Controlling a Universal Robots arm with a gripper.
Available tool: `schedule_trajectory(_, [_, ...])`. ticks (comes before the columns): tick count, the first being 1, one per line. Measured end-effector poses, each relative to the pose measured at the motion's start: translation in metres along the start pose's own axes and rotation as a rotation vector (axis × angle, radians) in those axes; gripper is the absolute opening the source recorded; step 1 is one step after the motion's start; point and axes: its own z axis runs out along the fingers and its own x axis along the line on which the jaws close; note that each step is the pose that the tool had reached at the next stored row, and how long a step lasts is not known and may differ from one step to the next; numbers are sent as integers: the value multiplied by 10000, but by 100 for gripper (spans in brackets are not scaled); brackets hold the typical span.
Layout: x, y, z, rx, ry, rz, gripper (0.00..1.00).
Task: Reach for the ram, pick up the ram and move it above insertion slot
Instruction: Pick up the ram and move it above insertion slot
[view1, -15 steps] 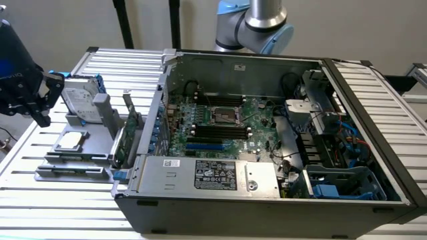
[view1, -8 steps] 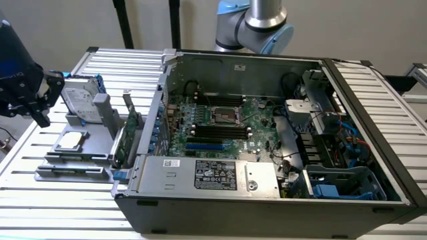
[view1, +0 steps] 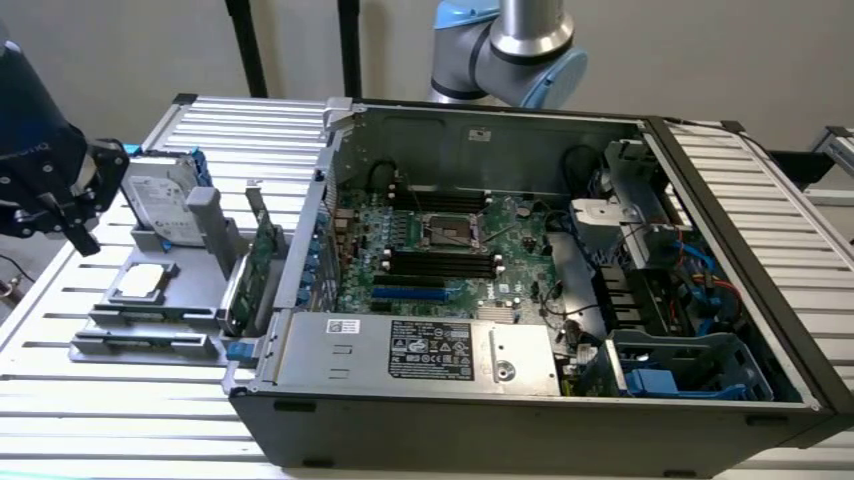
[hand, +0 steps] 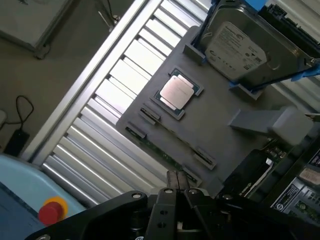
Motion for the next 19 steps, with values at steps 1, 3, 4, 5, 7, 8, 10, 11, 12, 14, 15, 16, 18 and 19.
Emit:
schedule_trajectory(1, [0,0,0,2,7,-179,11])
schedule_trajectory(3, [0,1,1,4,22,-537,11])
schedule_trajectory(4, [0,0,2,6,30,-734,11])
schedule_trajectory(5, [0,0,3,7,37,-914,11])
schedule_trajectory(7, [0,0,4,10,52,-1269,11])
schedule_trajectory(8, [0,0,4,11,60,-1452,11])
schedule_trajectory(10, [0,0,5,14,74,-1812,11])
schedule_trajectory(11, [0,0,6,16,82,-2003,11])
schedule_trajectory(12, [0,0,6,17,90,-2183,11])
schedule_trajectory(14, [0,0,7,20,104,-2548,11])
schedule_trajectory(15, [0,0,8,22,112,-2721,11])
schedule_trajectory(16, [0,0,8,23,119,-2907,11])
schedule_trajectory(18, [0,0,9,26,134,-3277,11])
schedule_trajectory(19, [0,0,10,27,141,-3457,11])
